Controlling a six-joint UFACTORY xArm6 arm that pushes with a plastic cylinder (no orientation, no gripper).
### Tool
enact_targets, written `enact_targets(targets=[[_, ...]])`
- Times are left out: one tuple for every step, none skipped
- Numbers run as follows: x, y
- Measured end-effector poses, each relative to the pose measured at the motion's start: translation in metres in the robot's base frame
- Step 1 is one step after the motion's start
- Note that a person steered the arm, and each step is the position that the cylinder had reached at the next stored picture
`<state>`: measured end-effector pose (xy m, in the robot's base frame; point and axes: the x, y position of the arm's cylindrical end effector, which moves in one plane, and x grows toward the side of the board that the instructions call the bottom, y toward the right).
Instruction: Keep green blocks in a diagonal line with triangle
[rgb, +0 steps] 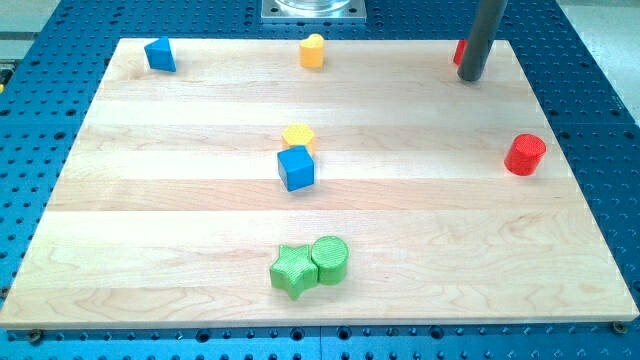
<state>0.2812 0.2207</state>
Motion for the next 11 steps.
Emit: enact_targets(targets=[[0.033, 0.000], [0.049, 0.000], [0.061, -0.002], [0.076, -0.010], [0.086, -0.015], [0.094, -0.034], [0.108, -0.052], [0.123, -0.052], [0.145, -0.090], [0.195, -0.117], [0.242, -0.129]])
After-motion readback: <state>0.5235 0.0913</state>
